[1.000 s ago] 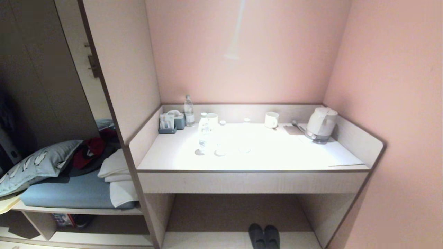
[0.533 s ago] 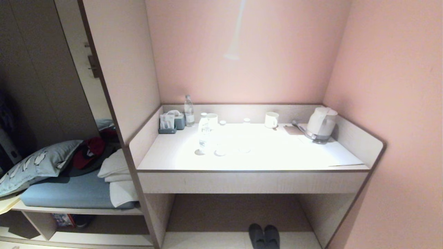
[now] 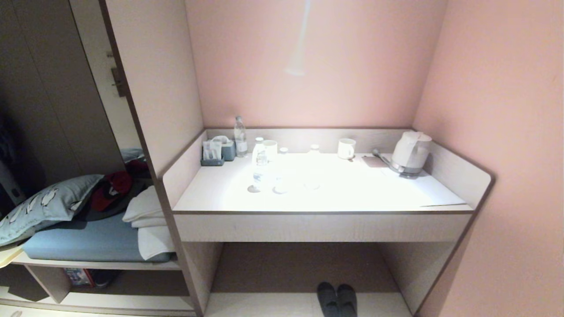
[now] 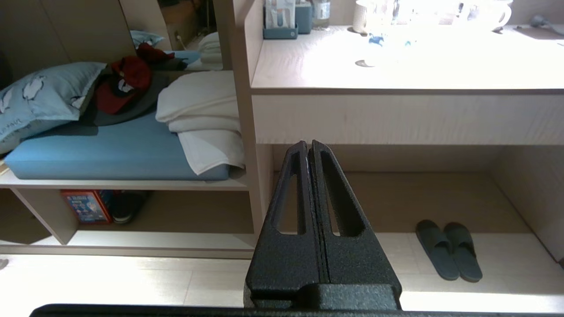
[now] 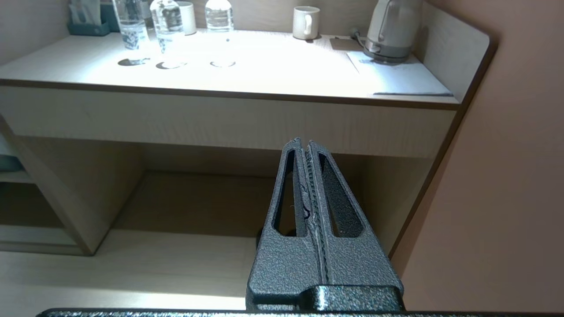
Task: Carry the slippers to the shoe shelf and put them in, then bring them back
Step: Pick up the slippers on the floor
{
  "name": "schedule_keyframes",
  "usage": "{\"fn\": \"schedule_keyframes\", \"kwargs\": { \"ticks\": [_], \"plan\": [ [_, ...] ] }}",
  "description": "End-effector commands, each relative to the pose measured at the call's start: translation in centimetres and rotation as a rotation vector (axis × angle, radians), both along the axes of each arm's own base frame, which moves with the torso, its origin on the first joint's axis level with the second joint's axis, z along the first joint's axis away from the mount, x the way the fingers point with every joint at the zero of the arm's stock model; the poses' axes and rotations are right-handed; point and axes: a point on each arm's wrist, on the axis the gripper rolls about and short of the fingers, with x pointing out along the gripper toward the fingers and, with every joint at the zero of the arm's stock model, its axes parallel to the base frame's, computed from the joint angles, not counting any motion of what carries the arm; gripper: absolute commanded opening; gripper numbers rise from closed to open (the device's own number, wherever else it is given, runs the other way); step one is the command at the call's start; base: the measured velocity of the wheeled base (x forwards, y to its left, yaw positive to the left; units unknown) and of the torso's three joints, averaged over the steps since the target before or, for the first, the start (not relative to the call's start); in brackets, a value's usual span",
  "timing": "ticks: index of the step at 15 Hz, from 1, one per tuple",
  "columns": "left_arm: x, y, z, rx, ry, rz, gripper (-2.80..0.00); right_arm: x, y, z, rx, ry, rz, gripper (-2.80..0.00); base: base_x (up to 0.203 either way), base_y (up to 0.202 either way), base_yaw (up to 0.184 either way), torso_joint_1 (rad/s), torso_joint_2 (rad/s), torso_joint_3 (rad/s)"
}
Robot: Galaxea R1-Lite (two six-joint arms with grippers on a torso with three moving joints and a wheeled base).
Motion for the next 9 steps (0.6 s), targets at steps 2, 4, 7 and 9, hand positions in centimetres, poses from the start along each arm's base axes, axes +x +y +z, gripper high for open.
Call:
{"fn": "schedule_keyframes", "kwargs": {
  "ticks": [2,4,7,9],
  "plan": [
    [0.01,0.00,0.01,0.000,0.001,0.000,-2.80,0.01,0.00,0.02,0.000,0.000,0.000,-2.80,0.000,0.000,0.000,-0.156,0.35,0.184],
    [0.01,0.00,0.01,0.000,0.000,0.000,-2.80,0.02,0.00,0.02,0.002,0.002,-0.001,-2.80,0.000,0.000,0.000,-0.168,0.37,0.196],
    [0.00,0.00,0.00,0.000,-0.001,0.000,-2.80,0.01,0.00,0.02,0.002,0.000,-0.002,-2.80,0.000,0.000,0.000,-0.198,0.44,0.240],
    [0.00,0.00,0.00,0.000,-0.001,0.000,-2.80,0.02,0.00,0.01,0.002,0.003,-0.002,-2.80,0.000,0.000,0.000,-0.242,0.54,0.299]
  ]
}}
